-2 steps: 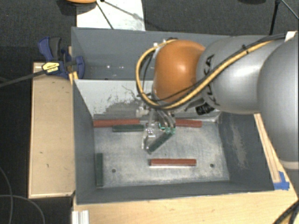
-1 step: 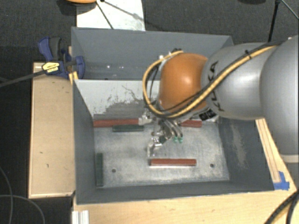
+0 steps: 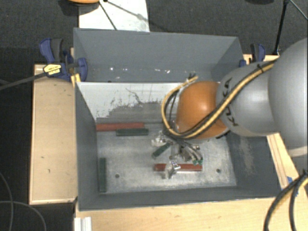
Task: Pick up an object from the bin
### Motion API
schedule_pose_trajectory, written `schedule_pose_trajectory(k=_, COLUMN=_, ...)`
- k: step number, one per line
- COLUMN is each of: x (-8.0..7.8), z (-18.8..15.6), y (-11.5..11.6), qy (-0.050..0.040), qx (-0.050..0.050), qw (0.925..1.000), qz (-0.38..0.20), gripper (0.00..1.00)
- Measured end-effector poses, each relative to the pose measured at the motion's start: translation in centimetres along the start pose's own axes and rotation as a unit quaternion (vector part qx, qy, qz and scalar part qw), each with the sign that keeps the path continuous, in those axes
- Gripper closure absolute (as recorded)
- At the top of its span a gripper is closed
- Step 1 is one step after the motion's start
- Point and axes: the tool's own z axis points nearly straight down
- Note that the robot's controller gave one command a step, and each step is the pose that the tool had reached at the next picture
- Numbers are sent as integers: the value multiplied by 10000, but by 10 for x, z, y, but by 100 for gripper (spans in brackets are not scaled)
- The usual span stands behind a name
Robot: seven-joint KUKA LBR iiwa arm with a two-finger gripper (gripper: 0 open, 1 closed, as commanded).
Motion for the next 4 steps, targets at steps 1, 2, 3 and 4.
schedule_pose_trajectory(k=1, x=-8, z=-6, y=-7, qy=-23, qx=-8, qw=9999, qz=-122, gripper=0)
schedule_pose_trajectory(k=2, x=-28, z=-3, y=-36, qy=-16, qx=-8, qw=9882, qz=-1534, gripper=100)
schedule_pose_trajectory(k=3, x=-28, z=-3, y=-36, qy=-15, qx=-9, qw=9883, qz=-1523, gripper=100)
schedule_pose_trajectory(k=4, x=-27, z=-3, y=-36, qy=-14, qx=-10, qw=9883, qz=-1525, gripper=100)
